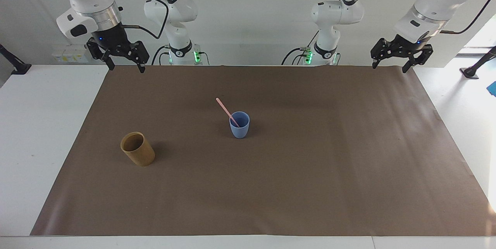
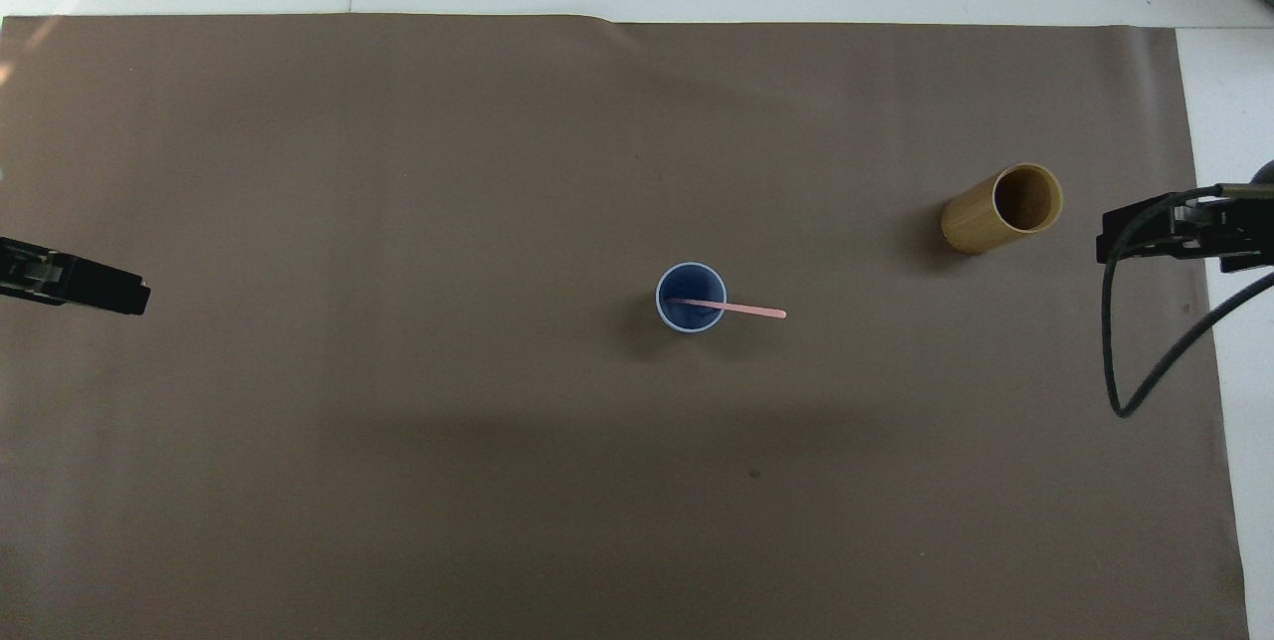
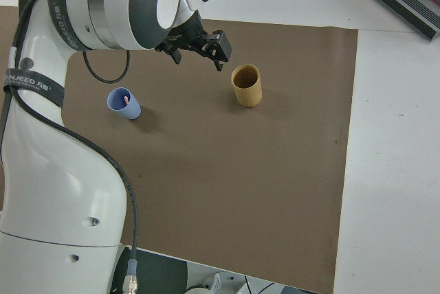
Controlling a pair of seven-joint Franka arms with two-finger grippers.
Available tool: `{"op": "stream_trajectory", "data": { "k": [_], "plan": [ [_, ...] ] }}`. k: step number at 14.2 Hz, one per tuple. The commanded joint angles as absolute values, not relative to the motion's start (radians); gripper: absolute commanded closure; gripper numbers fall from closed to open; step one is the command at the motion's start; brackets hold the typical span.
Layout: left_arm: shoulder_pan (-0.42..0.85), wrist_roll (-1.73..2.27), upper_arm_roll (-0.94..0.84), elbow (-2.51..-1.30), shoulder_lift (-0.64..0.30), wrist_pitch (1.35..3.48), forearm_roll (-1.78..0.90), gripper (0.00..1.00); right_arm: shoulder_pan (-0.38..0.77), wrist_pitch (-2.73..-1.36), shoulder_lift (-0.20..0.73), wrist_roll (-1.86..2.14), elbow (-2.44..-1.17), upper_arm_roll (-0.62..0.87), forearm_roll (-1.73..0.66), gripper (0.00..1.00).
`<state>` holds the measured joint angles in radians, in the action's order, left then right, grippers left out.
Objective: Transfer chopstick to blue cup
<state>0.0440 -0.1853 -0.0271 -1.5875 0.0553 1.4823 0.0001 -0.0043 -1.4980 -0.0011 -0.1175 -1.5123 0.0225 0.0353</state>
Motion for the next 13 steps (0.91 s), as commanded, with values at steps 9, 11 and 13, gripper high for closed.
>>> {"op": "stream_trajectory", "data": {
  "k": [9, 11, 13],
  "plan": [
    [0.023, -0.172, -0.035, -1.603, 0.063, 1.489, -0.011, 0.00, -0.031, -1.525, -0.045, -0.106, -1.583, 0.029, 0.003, 0.00],
    [0.006, -0.176, -0.035, -1.605, 0.061, 1.489, -0.011, 0.00, -0.031, -1.532, -0.045, -0.107, -1.588, 0.026, 0.003, 0.00],
    [-0.011, -0.179, -0.037, -1.605, 0.063, 1.488, -0.014, 0.00, -0.029, -1.531, -0.046, -0.107, -1.588, 0.026, 0.005, 0.00]
  ]
}}
